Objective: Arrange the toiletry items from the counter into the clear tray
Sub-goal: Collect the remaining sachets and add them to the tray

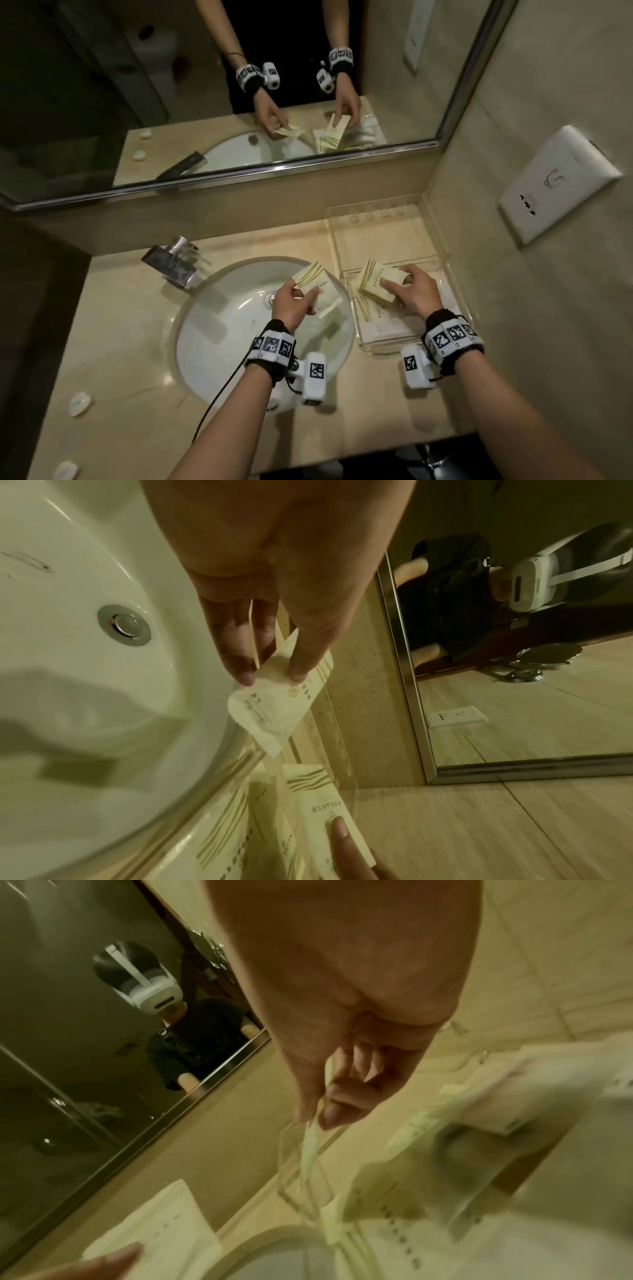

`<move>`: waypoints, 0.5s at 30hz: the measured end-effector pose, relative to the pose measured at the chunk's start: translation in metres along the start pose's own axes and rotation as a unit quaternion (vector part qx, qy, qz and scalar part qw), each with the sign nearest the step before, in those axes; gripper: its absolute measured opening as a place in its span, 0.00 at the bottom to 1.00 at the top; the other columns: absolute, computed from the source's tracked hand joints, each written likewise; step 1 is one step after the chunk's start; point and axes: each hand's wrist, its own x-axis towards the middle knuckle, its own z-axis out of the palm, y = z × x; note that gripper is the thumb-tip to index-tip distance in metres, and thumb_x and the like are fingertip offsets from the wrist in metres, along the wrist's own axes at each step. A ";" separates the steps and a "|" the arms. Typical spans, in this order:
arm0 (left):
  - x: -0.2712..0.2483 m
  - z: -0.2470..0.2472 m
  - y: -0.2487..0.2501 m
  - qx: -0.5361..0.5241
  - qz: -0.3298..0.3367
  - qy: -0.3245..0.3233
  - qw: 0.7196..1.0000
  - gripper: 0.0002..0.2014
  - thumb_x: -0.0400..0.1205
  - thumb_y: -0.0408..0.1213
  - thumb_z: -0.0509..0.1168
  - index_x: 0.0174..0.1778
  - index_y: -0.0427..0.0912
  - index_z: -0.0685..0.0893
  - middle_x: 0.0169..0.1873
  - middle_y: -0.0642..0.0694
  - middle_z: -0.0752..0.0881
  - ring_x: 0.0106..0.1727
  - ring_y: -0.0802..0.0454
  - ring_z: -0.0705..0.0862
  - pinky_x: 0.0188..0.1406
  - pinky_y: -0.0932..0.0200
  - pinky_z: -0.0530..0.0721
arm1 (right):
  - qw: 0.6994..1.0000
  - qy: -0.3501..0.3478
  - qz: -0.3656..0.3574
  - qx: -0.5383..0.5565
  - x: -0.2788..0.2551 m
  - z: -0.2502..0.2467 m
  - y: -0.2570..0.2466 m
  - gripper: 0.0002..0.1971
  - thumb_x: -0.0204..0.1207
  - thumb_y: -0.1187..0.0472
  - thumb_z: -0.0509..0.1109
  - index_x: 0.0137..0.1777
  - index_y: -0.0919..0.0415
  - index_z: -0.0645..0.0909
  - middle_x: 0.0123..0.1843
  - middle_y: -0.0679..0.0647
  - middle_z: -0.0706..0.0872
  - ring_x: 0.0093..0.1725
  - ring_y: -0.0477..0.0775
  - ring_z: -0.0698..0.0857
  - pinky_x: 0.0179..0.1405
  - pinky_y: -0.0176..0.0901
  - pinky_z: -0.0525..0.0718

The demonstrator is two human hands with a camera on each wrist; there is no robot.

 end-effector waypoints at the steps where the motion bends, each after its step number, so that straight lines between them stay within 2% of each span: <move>1: -0.001 0.004 0.001 -0.002 0.000 0.004 1.000 0.19 0.77 0.37 0.72 0.65 0.39 0.81 0.42 0.39 0.85 0.30 0.49 0.84 0.41 0.48 0.90 | 1.000 -0.013 0.004 -0.027 0.005 -0.003 0.003 0.30 0.72 0.53 0.79 0.70 0.66 0.77 0.59 0.59 0.84 0.58 0.59 0.83 0.53 0.40 0.77; 4: -0.004 0.010 0.002 -0.003 -0.002 0.015 1.000 0.18 0.78 0.35 0.72 0.64 0.39 0.82 0.40 0.39 0.83 0.31 0.49 0.84 0.41 0.47 0.91 | 0.996 -0.048 0.009 -0.078 0.017 -0.007 0.009 0.30 0.75 0.52 0.76 0.72 0.70 0.77 0.61 0.64 0.86 0.61 0.62 0.83 0.58 0.44 0.78; 6: -0.006 0.011 0.003 -0.006 -0.004 0.020 1.000 0.18 0.78 0.35 0.71 0.64 0.40 0.81 0.40 0.40 0.83 0.30 0.49 0.83 0.39 0.51 0.90 | 0.994 -0.068 0.025 -0.083 0.024 -0.004 0.012 0.28 0.77 0.55 0.74 0.73 0.69 0.76 0.64 0.63 0.85 0.64 0.61 0.83 0.61 0.42 0.76; 9: -0.007 0.011 0.004 -0.005 -0.005 0.025 1.000 0.17 0.79 0.35 0.71 0.64 0.42 0.81 0.38 0.41 0.82 0.31 0.49 0.83 0.39 0.53 0.89 | 0.993 -0.072 0.046 -0.083 0.035 0.003 0.013 0.28 0.77 0.56 0.75 0.73 0.68 0.76 0.68 0.62 0.84 0.68 0.61 0.81 0.69 0.46 0.75; 12: -0.007 0.009 0.002 -0.007 -0.007 0.026 1.000 0.17 0.79 0.35 0.71 0.64 0.42 0.81 0.40 0.40 0.82 0.32 0.48 0.84 0.37 0.55 0.89 | 0.993 -0.054 0.067 -0.085 0.041 0.010 0.012 0.26 0.76 0.58 0.76 0.71 0.68 0.78 0.67 0.62 0.85 0.67 0.61 0.82 0.68 0.46 0.76; 15: -0.006 0.007 -0.002 -0.008 -0.010 0.023 1.000 0.17 0.78 0.35 0.71 0.64 0.41 0.82 0.43 0.36 0.83 0.31 0.47 0.84 0.40 0.52 0.89 | 0.991 -0.030 0.074 -0.111 0.044 0.013 0.014 0.22 0.74 0.57 0.78 0.64 0.67 0.82 0.64 0.62 0.86 0.65 0.62 0.83 0.63 0.47 0.78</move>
